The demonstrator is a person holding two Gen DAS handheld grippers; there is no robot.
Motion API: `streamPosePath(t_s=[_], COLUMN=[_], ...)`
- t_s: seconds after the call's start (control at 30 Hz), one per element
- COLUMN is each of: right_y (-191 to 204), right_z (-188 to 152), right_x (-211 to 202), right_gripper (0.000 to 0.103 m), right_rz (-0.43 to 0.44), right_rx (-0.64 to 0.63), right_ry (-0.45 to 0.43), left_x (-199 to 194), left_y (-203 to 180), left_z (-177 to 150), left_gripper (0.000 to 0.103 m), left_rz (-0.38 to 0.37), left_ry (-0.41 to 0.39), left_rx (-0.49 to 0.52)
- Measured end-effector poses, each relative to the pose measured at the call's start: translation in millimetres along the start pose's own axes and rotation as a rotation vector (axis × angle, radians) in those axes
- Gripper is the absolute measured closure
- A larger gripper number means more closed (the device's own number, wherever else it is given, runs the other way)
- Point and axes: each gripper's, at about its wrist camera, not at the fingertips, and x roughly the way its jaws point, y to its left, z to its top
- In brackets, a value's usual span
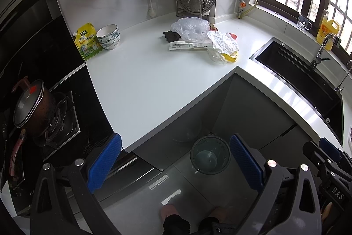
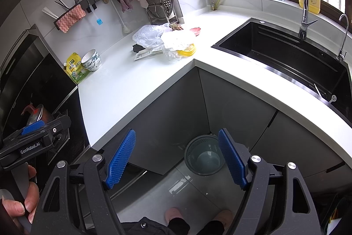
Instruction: Collect trash
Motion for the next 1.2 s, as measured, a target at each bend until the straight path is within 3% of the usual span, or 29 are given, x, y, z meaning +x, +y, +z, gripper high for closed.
streamPosePath(t_s=[0.43, 0.77, 1.03, 1.2], right_y=[-5, -57, -89, -85], right_z=[2, 5, 33, 67], right_x=[2, 16, 42, 72], right_gripper=[0.029, 0.029, 0.029, 0.028], right_rz=[0.016, 0.089, 0.129, 0.126], right_rx=[-0.018, -0.040, -0.034, -0.042], right_ry=[0.021, 0.051, 0.059, 0.055], left_x=[4, 13, 18, 42], left_y=[-3, -19, -23, -7], left_z=[-7, -13, 5, 33], left_gripper=[0.006, 0.006, 0.006, 0.006], left_rz=[-0.005, 0.023, 0.031, 0.018], left_ry=[0.016, 0.031, 0.009, -0.012], left_rx=[-0.018, -0.097, -0.135, -0.191])
